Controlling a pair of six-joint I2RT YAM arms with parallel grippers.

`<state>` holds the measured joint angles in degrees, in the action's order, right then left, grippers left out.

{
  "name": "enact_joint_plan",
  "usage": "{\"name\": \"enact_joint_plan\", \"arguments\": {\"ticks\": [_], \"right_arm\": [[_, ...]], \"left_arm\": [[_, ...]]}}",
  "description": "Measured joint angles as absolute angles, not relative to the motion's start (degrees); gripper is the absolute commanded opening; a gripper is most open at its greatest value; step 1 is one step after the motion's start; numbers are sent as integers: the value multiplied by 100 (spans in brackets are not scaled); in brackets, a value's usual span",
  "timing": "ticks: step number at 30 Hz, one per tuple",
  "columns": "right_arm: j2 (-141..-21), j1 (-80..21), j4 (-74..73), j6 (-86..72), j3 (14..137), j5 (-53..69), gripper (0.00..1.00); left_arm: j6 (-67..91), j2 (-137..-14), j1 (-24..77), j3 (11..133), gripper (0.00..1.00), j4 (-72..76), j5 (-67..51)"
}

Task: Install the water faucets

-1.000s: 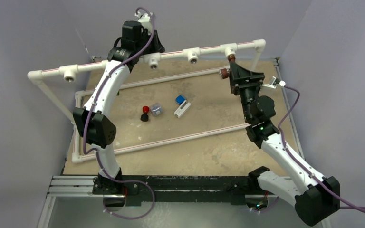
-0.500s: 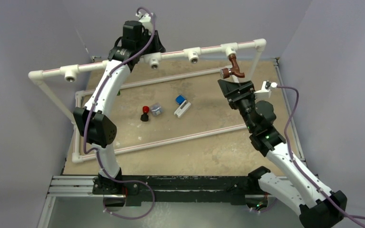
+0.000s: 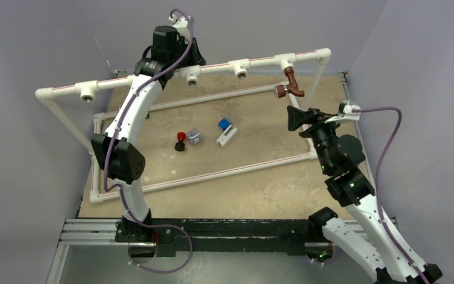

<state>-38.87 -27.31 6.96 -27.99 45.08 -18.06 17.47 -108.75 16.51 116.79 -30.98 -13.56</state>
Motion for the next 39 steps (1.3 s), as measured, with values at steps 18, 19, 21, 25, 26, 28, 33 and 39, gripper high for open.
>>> {"name": "enact_joint_plan", "arguments": {"ticks": [18,19,21,25,26,28,33,39], "right_arm": [[-4053,-2738,180,3214,5581,-1605,83],[-4073,-2740,117,3524,5575,-1538,83],[-4119,-2744,25,4071,5568,-1439,83],[-4252,-2805,-27,4998,5568,-1350,84],[-4289,-2829,-25,5157,5568,-1350,84],[-4392,-2893,-16,5516,5568,-1352,84],[-4759,-3074,-12,6130,5568,-1404,85],[-5240,-3406,314,6831,5527,-1747,85]], "left_arm": [[1750,-10875,1651,11679,17,-3096,-1385],[1747,-10875,1651,11679,17,-3096,-1389],[1747,-10875,1651,11679,17,-3096,-1393],[1747,-10875,1651,11679,17,-3096,-1396],[1747,-10875,1651,11679,17,-3096,-1398],[1750,-10875,1651,11679,16,-3096,-1400],[1747,-10875,1651,11679,17,-3094,-1431],[1747,-10875,1649,11679,17,-3094,-1441]]}}
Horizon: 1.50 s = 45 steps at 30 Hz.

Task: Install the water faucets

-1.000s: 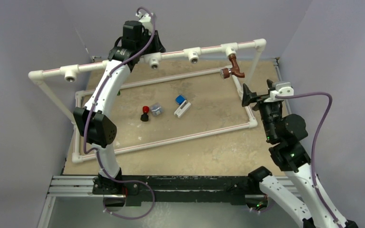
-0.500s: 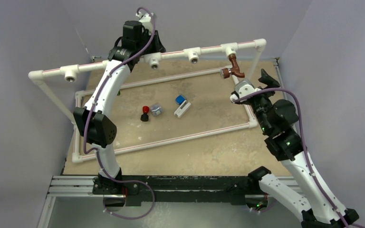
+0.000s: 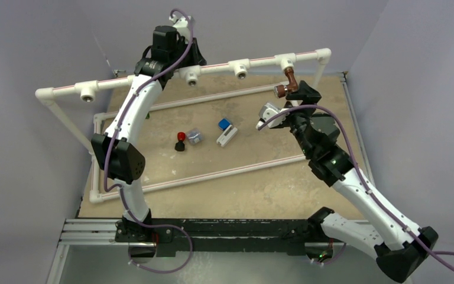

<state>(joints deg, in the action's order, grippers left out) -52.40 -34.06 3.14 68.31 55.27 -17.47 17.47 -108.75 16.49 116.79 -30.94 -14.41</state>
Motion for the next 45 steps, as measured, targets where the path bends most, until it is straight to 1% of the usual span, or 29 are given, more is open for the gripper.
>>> {"name": "enact_joint_plan", "arguments": {"ticks": [9,15,18,25,27,30,33,35,36,40,45], "right_arm": [[-5752,-3636,1870,8108,4998,-2630,84],[-5931,-3872,2746,8656,4698,-2904,80],[-6062,-3979,3052,8833,4644,-2963,76],[-6438,-4025,3498,8962,4637,-3234,57],[-6517,-4025,3566,8945,4637,-3345,49],[-6604,-4034,3712,8888,4703,-3461,32],[-6628,-4060,3771,8702,4777,-3533,18],[-6641,-4062,3809,8543,4779,-3559,5],[-6641,-4062,3820,8444,4788,-3573,0],[-6681,-4088,3833,7703,4919,-3682,0],[-6674,-4110,3747,6180,5155,-3846,0]], "left_arm": [[1747,-10875,1623,11679,17,-3094,-1476],[1747,-10875,1623,11679,17,-3094,-1485],[1750,-10873,1623,11679,17,-3094,-1490],[1750,-10873,1623,11679,17,-3092,-1503],[1750,-10873,1623,11677,17,-3092,-1503],[1750,-10873,1619,11675,17,-3087,-1507],[1750,-10871,1614,11673,17,-3070,-1514],[1752,-10871,1612,11673,17,-3063,-1520],[1750,-10871,1612,11668,17,-3061,-1520],[1752,-10866,1612,11660,17,-3048,-1525],[1765,-10864,1603,11651,17,-3004,-1533]]}}
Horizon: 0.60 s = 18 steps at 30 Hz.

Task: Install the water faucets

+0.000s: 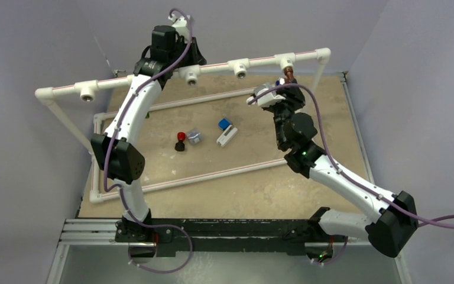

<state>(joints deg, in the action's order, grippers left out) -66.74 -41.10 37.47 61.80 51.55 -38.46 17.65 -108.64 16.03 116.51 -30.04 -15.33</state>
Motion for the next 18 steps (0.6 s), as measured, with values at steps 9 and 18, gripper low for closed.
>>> {"name": "enact_joint_plan", "arguments": {"ticks": [9,18], "right_arm": [[-6469,-3977,3286,2657,5481,-3852,0],[-6208,-3795,3037,-156,5457,-3940,0]], "left_arm": [[1806,-10855,1581,11651,17,-3009,-1592],[1809,-10818,1570,11622,17,-3026,-1645]]}}
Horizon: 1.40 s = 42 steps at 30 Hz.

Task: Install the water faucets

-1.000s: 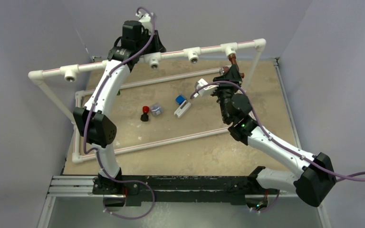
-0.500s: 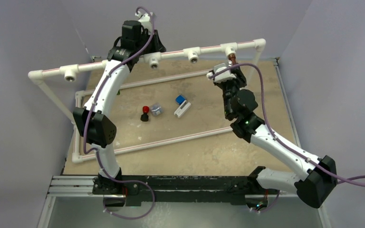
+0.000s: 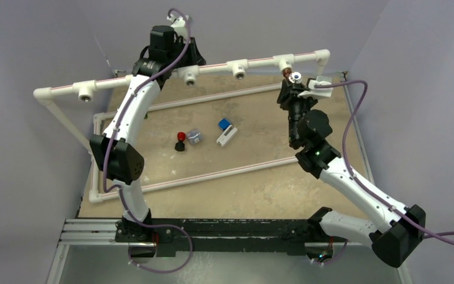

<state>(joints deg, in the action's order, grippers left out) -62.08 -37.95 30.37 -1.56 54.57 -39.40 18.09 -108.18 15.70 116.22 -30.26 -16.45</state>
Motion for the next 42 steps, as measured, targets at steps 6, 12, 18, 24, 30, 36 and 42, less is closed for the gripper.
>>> {"name": "enact_joint_plan", "arguments": {"ticks": [6,12,18,24,30,36,42], "right_arm": [[-6038,-3697,3063,-1656,5280,-3940,0],[-5800,-3463,3227,-2993,4952,-3745,0],[-5572,-2998,3540,-4576,4499,-3146,0],[-5483,-2707,4016,-6031,4040,-2687,0],[-5577,-2781,4053,-7507,3590,-1673,6],[-5572,-2810,3951,-8171,3387,-1116,31],[-5395,-2779,3741,-8090,3339,-1092,57]], "left_arm": [[1848,-10777,1538,11566,17,-3026,-1695],[1848,-10722,1540,11498,17,-3011,-1706],[1848,-10707,1551,11463,17,-3002,-1719],[1848,-10700,1551,11452,17,-3004,-1734],[1844,-10700,1553,11445,17,-2965,-1776],[1846,-10698,1551,11441,17,-2954,-1763],[1848,-10698,1551,11441,17,-2952,-1765]]}}
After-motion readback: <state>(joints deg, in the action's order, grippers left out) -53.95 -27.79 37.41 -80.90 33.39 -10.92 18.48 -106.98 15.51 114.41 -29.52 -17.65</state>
